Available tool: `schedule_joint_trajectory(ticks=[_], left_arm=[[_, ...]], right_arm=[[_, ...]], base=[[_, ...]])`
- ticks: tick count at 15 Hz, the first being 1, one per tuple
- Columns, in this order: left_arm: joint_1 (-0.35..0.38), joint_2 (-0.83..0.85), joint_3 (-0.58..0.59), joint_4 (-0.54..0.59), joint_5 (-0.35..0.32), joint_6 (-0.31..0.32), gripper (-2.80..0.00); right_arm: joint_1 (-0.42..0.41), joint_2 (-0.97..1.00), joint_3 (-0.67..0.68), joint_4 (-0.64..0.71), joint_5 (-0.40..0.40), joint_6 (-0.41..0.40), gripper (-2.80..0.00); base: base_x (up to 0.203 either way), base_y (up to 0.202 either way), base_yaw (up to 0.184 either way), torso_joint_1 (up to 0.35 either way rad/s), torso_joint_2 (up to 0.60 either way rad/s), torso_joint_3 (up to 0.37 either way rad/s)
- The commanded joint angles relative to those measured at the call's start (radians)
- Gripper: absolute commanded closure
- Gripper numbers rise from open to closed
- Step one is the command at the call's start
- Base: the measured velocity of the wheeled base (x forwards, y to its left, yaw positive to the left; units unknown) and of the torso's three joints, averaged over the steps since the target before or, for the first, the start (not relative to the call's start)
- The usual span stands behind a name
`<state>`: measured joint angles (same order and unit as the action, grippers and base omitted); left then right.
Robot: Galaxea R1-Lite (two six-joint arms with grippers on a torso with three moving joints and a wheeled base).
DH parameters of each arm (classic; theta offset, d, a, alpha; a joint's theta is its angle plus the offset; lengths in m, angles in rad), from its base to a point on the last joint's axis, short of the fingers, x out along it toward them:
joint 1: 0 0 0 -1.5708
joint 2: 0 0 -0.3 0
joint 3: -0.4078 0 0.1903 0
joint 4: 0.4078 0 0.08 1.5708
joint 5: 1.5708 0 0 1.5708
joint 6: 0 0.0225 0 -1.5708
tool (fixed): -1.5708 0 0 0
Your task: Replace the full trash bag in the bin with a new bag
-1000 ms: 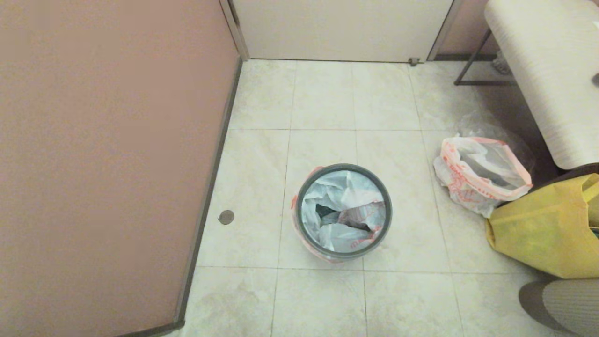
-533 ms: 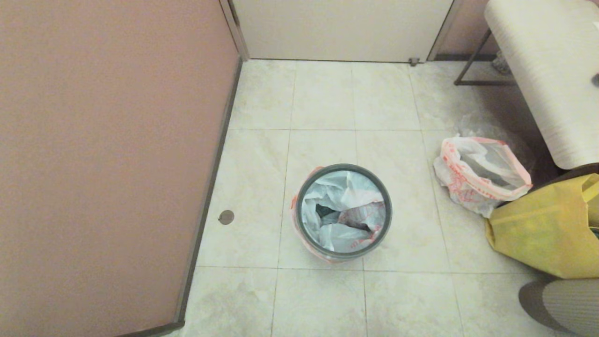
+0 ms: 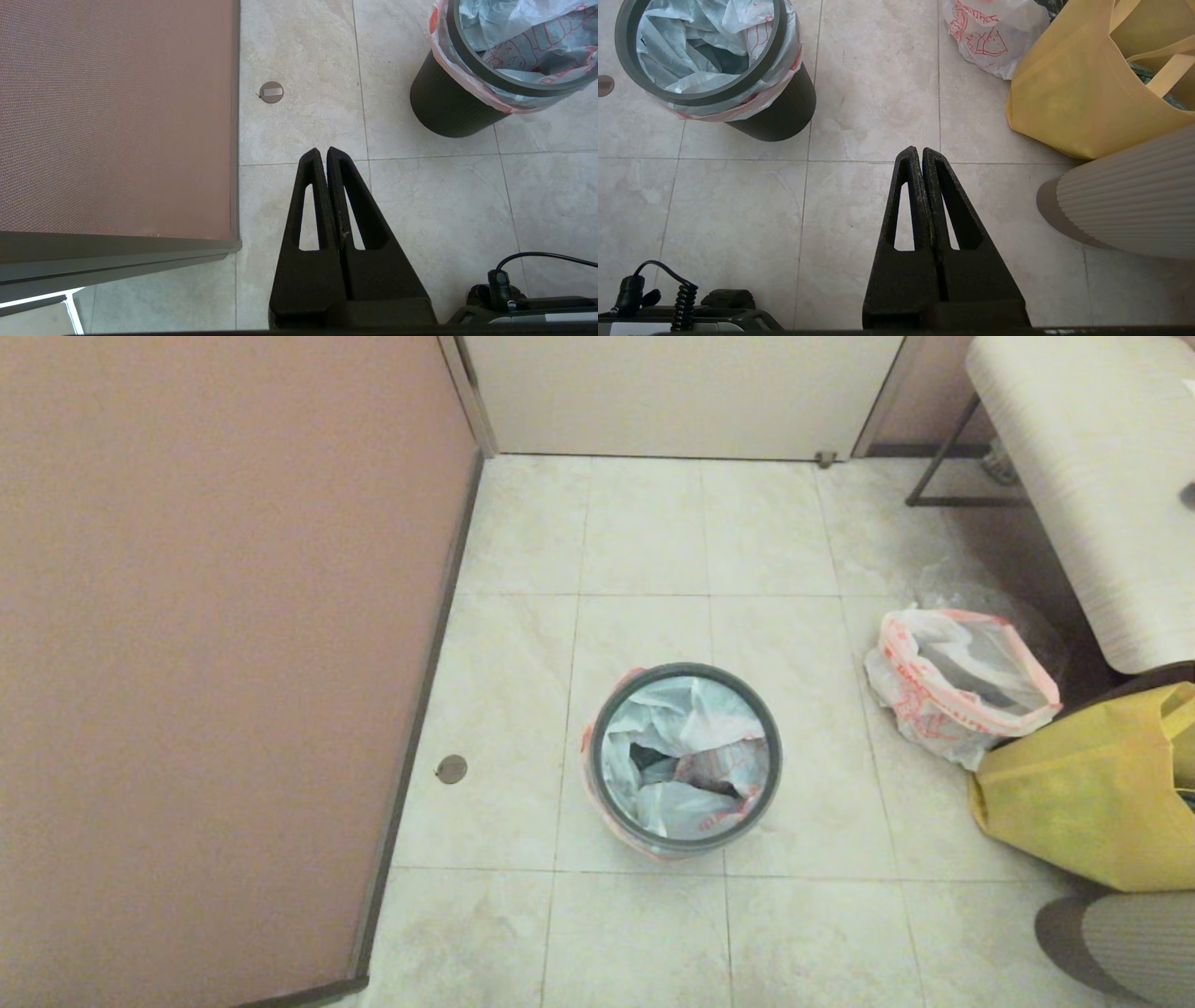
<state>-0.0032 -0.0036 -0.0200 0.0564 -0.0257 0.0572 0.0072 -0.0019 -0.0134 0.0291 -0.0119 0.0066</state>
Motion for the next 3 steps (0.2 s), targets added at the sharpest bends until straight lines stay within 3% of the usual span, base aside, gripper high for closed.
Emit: schedule_joint_trajectory(ticks=[1,3], left_arm=[[-0.001,0.004,0.000,0.000,0.000,0.000,0.00],[0.000,0.004,0.000,0.000,0.000,0.000,0.00]], right_arm=[[0.000,0.003,0.000,0.000,0.000,0.001,0.00],[0.000,0.003,0.000,0.000,0.000,0.001,0.00]], base=[[0.000,0.000,0.000,0.000,0.00,0.000],[0.000,0.000,0.000,0.000,0.00,0.000]])
